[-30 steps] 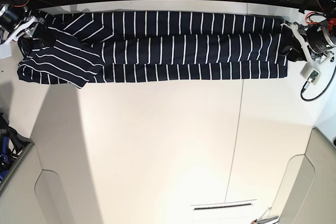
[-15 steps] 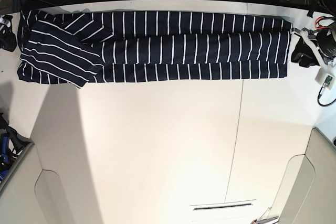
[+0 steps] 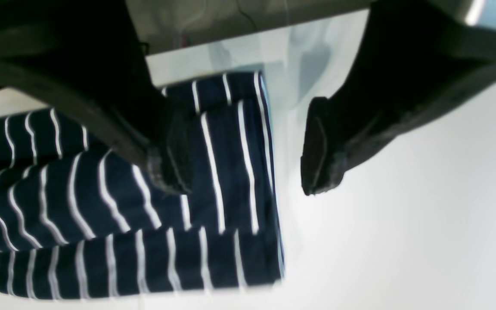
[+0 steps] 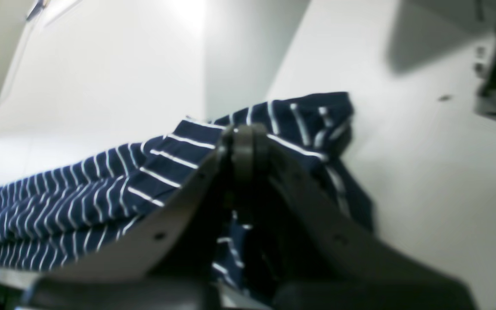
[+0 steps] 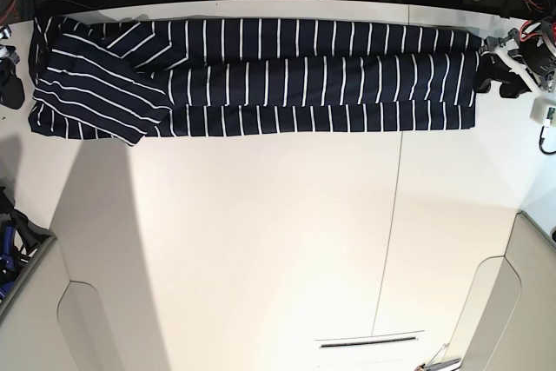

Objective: Fold the T-shirt properly
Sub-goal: 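Release the strip and regrasp its ends with both grippers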

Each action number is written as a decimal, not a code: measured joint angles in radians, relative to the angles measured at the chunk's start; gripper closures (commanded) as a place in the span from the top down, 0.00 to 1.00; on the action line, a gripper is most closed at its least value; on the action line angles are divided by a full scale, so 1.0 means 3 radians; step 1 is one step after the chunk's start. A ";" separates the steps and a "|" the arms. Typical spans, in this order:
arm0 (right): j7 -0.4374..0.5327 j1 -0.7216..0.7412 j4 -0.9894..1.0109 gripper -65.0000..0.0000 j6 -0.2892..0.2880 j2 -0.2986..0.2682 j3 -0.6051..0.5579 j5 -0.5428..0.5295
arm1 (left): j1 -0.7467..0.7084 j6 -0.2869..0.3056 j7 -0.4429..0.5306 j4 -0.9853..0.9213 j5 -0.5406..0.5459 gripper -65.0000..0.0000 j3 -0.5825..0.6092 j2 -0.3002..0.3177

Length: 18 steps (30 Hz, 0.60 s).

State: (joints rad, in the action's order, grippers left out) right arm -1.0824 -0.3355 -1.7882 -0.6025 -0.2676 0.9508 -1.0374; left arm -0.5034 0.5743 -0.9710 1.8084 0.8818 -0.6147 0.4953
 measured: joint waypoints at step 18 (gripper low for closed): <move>0.0502 0.0051 0.0668 0.00 0.0025 -0.0003 -0.1188 0.0764 | 0.0018 0.0282 0.0273 -0.0753 0.0399 0.65 0.0001 -0.0008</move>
State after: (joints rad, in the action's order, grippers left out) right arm -0.9318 -0.3202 -1.5879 -0.5949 -0.2684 0.5945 -0.8082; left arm -0.4980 0.6590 -0.8890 1.5826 1.0016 -0.6144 0.4931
